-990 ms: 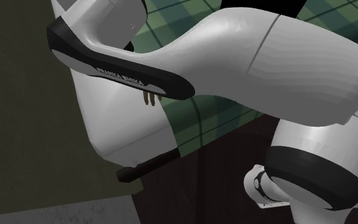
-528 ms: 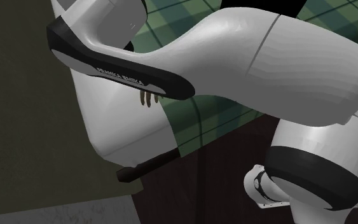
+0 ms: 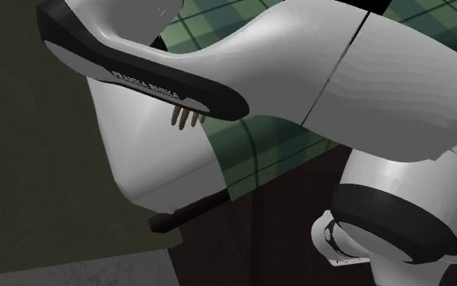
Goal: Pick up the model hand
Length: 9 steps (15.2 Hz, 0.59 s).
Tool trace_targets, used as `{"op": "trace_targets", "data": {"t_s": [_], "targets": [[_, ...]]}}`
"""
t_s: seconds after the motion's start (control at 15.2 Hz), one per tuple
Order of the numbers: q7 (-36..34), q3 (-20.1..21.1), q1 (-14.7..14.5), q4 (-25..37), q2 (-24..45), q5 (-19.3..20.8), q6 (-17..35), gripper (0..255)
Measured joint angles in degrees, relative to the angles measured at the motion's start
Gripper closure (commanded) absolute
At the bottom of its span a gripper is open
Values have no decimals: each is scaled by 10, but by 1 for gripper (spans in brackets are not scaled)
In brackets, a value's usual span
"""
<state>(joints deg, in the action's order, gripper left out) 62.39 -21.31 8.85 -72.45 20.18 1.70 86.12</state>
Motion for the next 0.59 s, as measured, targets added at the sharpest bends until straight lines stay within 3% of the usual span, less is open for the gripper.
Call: {"op": "trace_targets", "data": {"t_s": [0.59], "targets": [[12, -1, 13, 110, 29, -9, -81, 255]]}}
